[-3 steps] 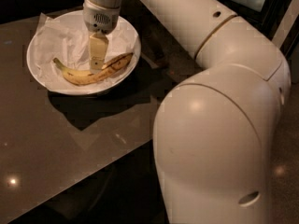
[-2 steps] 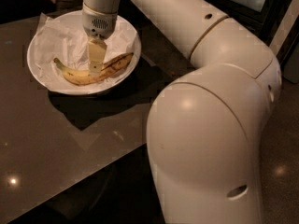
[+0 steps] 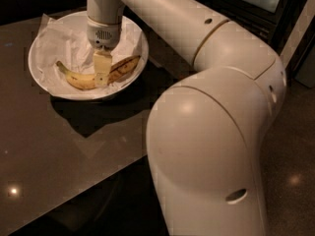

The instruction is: Pick banana from white bowl

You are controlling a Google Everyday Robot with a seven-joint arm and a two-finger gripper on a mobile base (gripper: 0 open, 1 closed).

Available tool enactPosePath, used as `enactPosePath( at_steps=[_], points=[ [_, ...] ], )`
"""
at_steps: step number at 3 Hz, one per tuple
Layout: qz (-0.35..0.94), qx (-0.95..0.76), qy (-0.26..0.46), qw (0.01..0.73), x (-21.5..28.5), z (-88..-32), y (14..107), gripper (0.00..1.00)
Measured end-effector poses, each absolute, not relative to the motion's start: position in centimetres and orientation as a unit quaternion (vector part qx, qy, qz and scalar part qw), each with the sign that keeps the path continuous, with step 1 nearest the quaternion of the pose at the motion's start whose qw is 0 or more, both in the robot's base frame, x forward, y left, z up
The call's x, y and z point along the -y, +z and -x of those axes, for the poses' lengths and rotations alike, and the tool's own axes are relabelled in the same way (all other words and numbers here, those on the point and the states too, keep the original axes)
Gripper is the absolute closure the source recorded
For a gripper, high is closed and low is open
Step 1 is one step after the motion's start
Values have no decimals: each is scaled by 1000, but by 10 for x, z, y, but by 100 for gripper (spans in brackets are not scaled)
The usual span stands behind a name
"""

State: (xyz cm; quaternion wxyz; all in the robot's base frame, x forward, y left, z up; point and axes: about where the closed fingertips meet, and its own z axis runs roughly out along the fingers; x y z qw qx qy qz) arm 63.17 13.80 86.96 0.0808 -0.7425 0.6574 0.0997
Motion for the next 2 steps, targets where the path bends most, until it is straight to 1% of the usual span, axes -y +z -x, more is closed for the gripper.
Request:
enactPosePath(
  at_steps=[1, 2],
  points=[
    [739, -664, 97, 64, -135, -631, 855, 32],
    [737, -668, 82, 55, -131, -629, 848, 48]
  ],
)
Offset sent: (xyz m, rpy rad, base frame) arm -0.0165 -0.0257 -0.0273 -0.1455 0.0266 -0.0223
